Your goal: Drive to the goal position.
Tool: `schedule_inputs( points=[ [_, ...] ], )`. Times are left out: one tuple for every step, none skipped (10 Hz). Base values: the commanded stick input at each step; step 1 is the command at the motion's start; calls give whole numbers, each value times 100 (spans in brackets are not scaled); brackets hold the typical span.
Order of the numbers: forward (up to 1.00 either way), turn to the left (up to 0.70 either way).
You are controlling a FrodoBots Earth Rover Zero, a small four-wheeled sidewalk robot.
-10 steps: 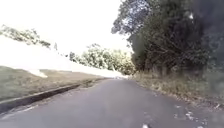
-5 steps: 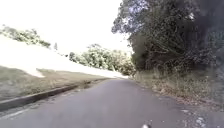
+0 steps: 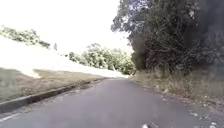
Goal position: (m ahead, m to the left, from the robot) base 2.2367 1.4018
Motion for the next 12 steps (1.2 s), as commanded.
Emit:
schedule_inputs(
  points=[
    [45,0],
    [45,0],
    [45,0],
    [45,0],
    [45,0],
    [45,0],
    [45,0],
    [45,0],
    [45,0],
    [45,0],
    [45,0],
    [45,0]
  ],
)
